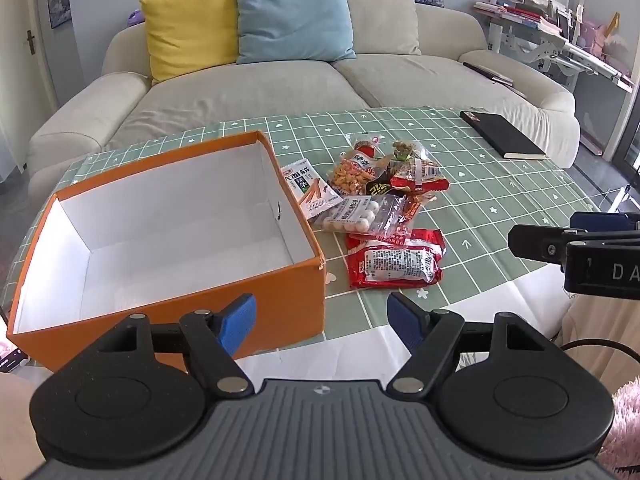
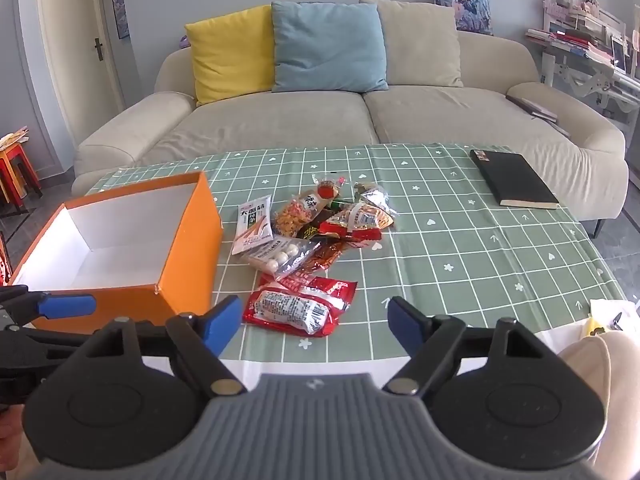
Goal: Organize snacks
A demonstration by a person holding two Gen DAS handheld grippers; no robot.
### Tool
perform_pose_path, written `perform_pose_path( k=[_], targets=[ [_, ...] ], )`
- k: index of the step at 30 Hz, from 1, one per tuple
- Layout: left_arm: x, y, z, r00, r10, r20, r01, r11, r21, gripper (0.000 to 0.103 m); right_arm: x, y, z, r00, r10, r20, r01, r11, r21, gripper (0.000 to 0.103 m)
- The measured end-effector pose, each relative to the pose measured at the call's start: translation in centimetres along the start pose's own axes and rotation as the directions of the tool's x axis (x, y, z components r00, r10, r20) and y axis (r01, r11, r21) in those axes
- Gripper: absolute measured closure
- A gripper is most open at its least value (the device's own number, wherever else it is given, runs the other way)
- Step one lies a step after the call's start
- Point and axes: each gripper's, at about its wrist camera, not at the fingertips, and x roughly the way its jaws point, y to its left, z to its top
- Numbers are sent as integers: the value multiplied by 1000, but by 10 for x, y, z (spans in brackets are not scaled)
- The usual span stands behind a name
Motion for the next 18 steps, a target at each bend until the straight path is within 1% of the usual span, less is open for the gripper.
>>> perform_pose_path(
  k=[18],
  targets=[
    [5,1,-3,1000,-3,-15,3,1000,-11,16,3,-3,0,1000,-6,-16,6,1000,3,25]
  ],
)
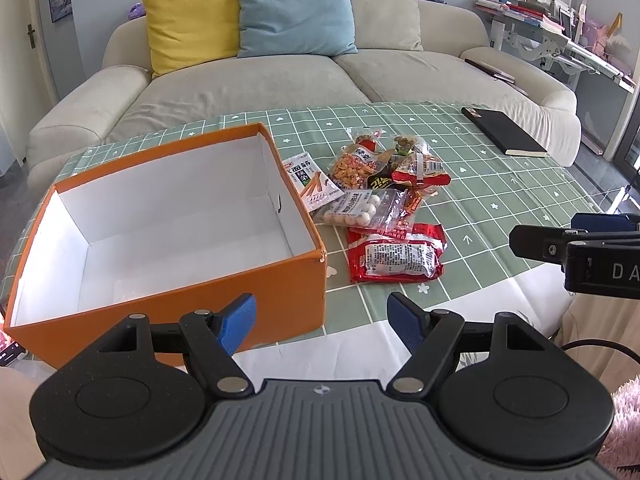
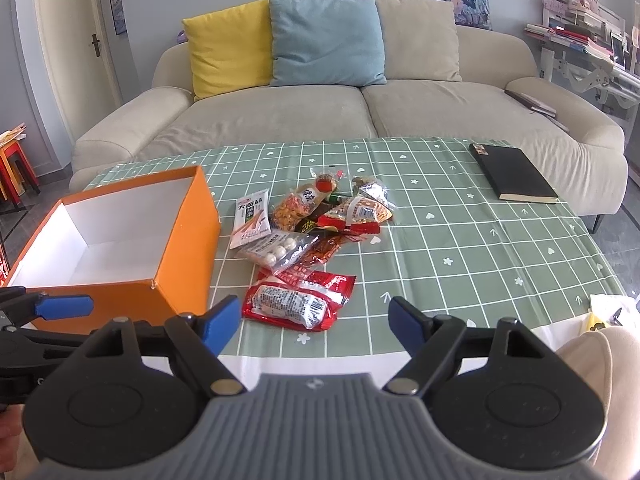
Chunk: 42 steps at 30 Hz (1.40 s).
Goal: Organize snacks
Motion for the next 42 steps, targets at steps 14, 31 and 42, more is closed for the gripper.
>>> perform_pose_path(
  k=[14,31,42],
  targets=[
    [1,0,0,1000,3,-14,-3,1000,-2,16,1,0,-2,1000,0,-1,0,1000,0,24],
    [1,0,1,1000,3,-14,-3,1000,-2,16,5,1,-4,1000,0,-13,0,1000,0,24],
    [1,0,1,1000,3,-17,-3,1000,0,16,4,1,0,999,2,-35,-2,1000,5,24]
  ],
)
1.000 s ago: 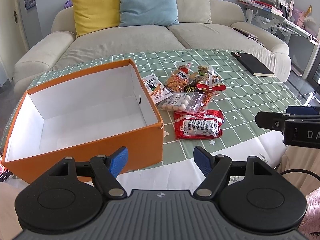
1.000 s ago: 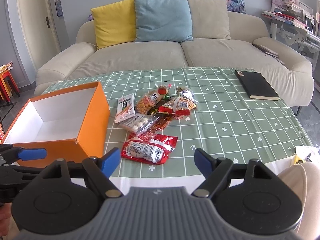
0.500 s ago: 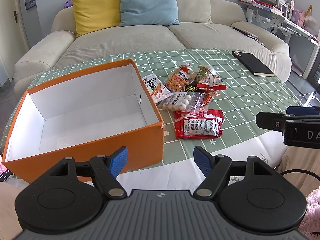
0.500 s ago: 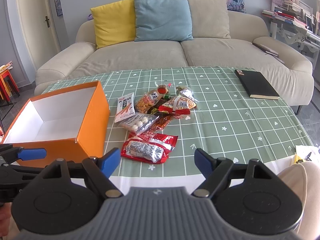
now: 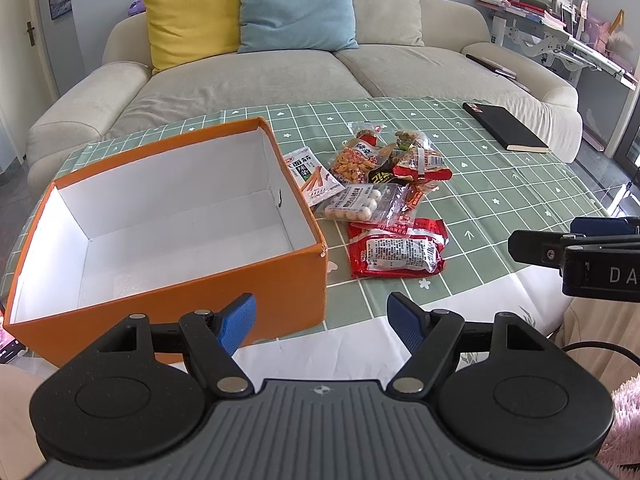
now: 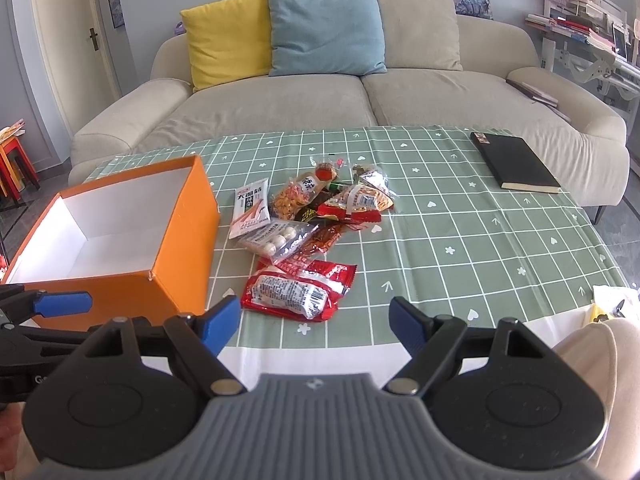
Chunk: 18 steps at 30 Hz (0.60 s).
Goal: Organize snacks
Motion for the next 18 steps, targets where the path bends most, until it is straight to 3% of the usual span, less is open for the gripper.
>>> perform_pose_path(
  k=[13,18],
  targets=[
    [0,-1,-1,1000,-4,1,4,1000,-1,16,1,-1,1,1000,6,-23,-6,1000,5,24],
    [1,-5,-1,999,-47,11,47,999,6,21,5,-6,2,999,14,-33,-13,1000,14,26]
  ],
)
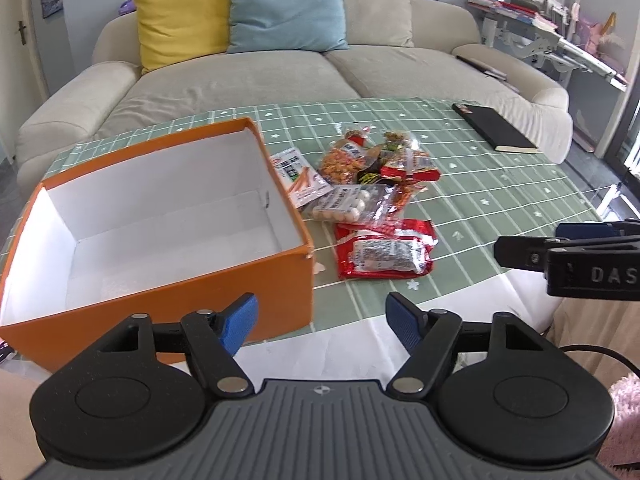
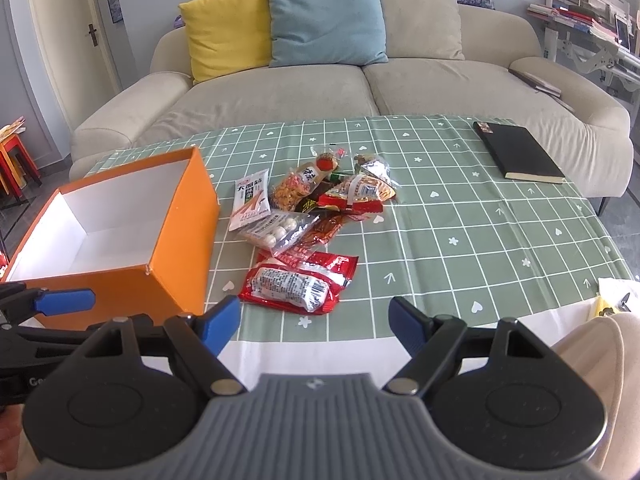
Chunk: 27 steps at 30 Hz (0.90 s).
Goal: Organize snacks
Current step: 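Move the left tool toward the clear yogurt-hawthorn ball pack while the right tool approaches the red sausage pack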
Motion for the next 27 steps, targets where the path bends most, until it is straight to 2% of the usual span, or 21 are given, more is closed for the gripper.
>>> perform_pose_path(
  k=[2,5,10,14,17,22,25,27],
  targets=[
    [1,-2,1,999,-34,10,34,999,7,27,4,-4,2,1000,3,-6,-3,1000,5,27],
    [3,-7,4,996,-83,20,82,996,27,39,10,-11,5,1000,4,-21,-4,1000,22,38],
    [10,-21,18,988,-151,42,147,985,92,52,23,-24,10,999,13,-39,-11,1000,29,53],
    [27,-24,37,985,-173,20,170,980,99,52,38,-28,14,998,35,-51,-36,999,-20,56],
    [47,-25,50,980,-196,-28,198,969,149,51,56,-28,17,996,51,-76,-58,995,-82,56],
    [77,-28,63,980,-161,-114,181,965,189,50,90,-32,22,992,39,-116,-54,991,-125,56],
    [88,-30,70,987,-128,-102,144,976,162,51,105,-34,27,992,45,-116,-60,990,-129,56],
    [98,-31,77,986,-129,-109,146,976,162,51,114,-34,29,991,65,-114,-82,985,-152,56]
  ],
)
